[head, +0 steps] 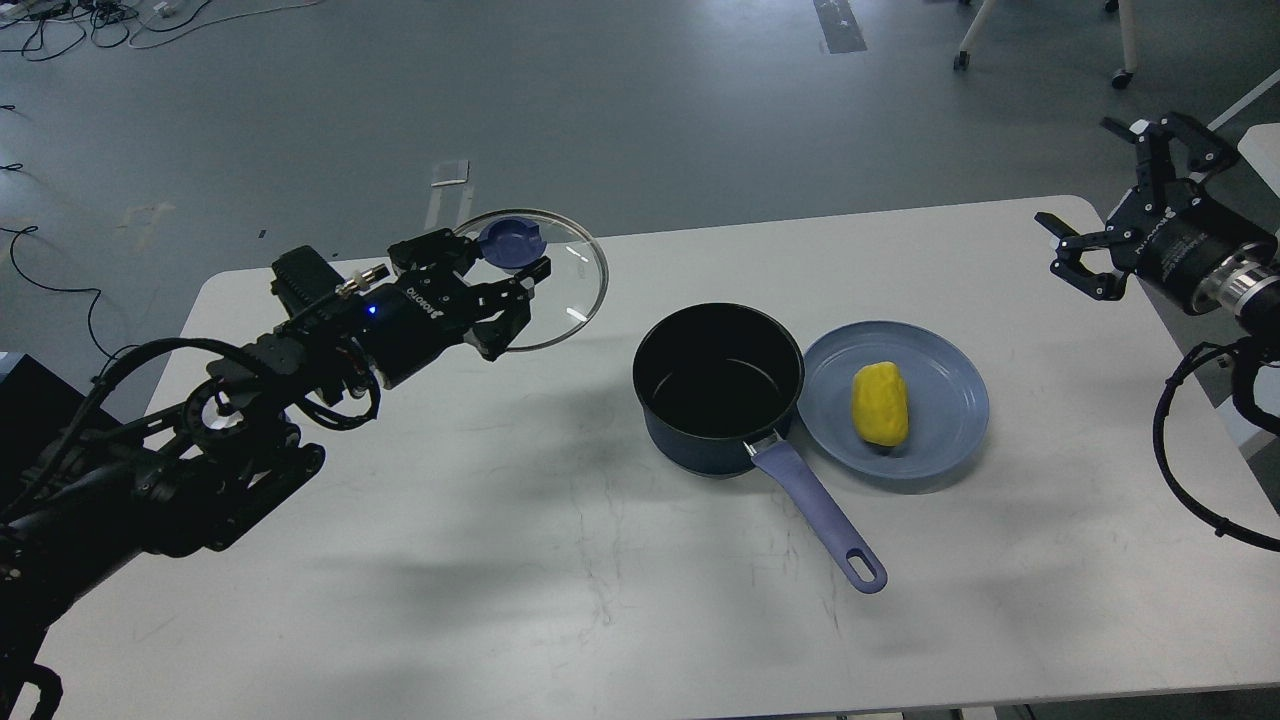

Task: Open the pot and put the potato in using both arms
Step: 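Lower the lid onto the table nearer the robot and release it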

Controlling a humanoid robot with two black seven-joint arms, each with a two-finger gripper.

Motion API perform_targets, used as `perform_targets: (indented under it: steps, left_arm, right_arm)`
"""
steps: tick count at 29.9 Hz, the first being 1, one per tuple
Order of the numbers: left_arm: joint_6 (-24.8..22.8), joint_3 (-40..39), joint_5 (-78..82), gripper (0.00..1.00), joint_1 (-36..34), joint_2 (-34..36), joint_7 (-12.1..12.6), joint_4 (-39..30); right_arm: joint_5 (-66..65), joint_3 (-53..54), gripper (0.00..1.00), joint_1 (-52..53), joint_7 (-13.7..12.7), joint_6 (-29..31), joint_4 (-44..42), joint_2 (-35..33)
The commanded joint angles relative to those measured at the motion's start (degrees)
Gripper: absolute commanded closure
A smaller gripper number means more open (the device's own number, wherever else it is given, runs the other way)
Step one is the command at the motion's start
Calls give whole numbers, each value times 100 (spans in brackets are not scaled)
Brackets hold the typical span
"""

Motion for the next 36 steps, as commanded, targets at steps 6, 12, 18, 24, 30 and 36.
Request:
perform_targets:
  steps: [6, 12, 18, 24, 30, 36]
  left_arm:
    - [39, 2, -148, 64, 1042, 155, -2, 90]
    - [39, 2, -499, 63, 1412, 23, -2, 239]
    - [39, 11, -640, 36, 1430, -311, -2, 696]
    - [39, 19, -640, 2, 1597, -408, -2, 969]
    - [39, 134, -1148, 2, 1579, -514, -2, 969]
    - [39, 125, -2799, 2, 1098, -120, -2, 330]
  right_arm:
    - [0, -68, 0, 8, 0, -10, 7, 52]
    - [0, -77, 0, -1, 0, -10, 16, 44]
    - [0, -120, 0, -10, 9, -10, 16, 0]
    - [-9, -147, 0, -53, 9, -10, 7, -18]
    - [0, -147, 0, -71, 9, -10, 16, 8]
    - [-87, -147, 0, -1, 236, -1, 86, -18]
